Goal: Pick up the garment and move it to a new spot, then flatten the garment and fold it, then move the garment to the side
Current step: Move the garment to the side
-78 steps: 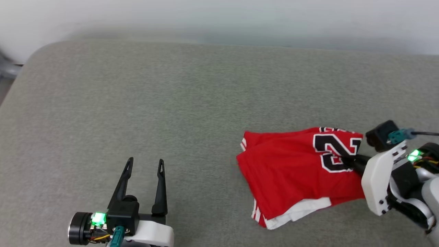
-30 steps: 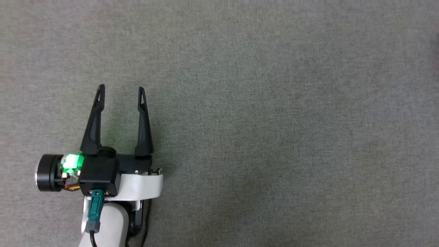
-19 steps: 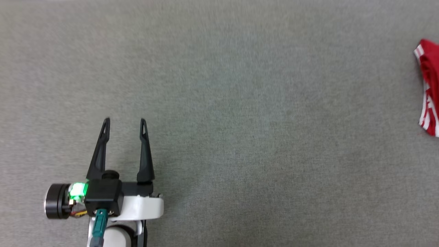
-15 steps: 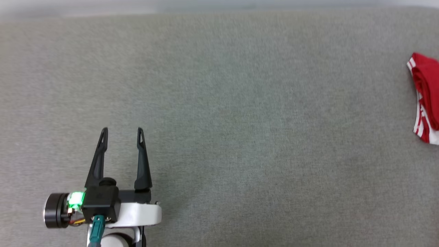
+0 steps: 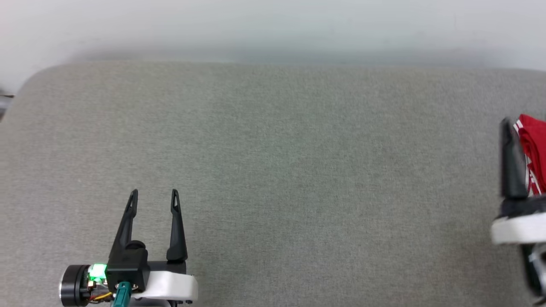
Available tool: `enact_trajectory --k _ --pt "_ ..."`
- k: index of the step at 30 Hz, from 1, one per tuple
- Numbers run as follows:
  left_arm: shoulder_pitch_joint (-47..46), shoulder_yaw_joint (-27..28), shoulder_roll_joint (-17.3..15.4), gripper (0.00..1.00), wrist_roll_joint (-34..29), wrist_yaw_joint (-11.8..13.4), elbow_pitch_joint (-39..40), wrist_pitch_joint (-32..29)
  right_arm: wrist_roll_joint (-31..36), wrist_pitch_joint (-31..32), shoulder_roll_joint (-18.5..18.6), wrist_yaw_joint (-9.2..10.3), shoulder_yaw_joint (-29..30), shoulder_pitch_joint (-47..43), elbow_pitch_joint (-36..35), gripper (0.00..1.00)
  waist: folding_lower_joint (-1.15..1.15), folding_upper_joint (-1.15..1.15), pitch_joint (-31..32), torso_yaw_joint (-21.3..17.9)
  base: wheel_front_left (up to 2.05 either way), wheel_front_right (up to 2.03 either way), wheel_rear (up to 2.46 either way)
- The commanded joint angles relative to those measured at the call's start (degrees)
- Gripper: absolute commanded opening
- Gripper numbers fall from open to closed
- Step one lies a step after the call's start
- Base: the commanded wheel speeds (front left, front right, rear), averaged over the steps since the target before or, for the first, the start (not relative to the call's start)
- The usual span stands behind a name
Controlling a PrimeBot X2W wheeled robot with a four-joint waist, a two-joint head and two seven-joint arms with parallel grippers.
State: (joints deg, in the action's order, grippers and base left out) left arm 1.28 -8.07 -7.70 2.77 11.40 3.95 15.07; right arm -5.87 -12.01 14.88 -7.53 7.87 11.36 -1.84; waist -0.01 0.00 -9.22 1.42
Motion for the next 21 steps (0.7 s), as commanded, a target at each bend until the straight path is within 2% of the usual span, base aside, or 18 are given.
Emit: enact_trajectory --k 1,7,21 --pt "0.61 0.23 0.30 1.00 0.10 -0.57 -0.66 0.12 0.61 -0.67 -2.66 0.09 -0.86 -3.05 -0.87 1.00 0.01 0.00 1.62 1.13 0.00 0.00 0.00" --pt "2.08 0.51 0.75 1.00 -0.10 -1.46 -2.47 0.12 0.52 -1.75 -7.13 0.09 -2.66 -9.42 0.58 1.00 0.01 0.00 4.07 2.14 0.00 0.00 0.00" --pt "5.39 1.23 1.44 1.00 0.48 -4.89 -3.75 0.12 0.62 -3.10 -10.76 0.09 -3.89 -17.50 2.26 1.00 0.01 0.00 7.70 2.06 0.00 0.00 0.00"
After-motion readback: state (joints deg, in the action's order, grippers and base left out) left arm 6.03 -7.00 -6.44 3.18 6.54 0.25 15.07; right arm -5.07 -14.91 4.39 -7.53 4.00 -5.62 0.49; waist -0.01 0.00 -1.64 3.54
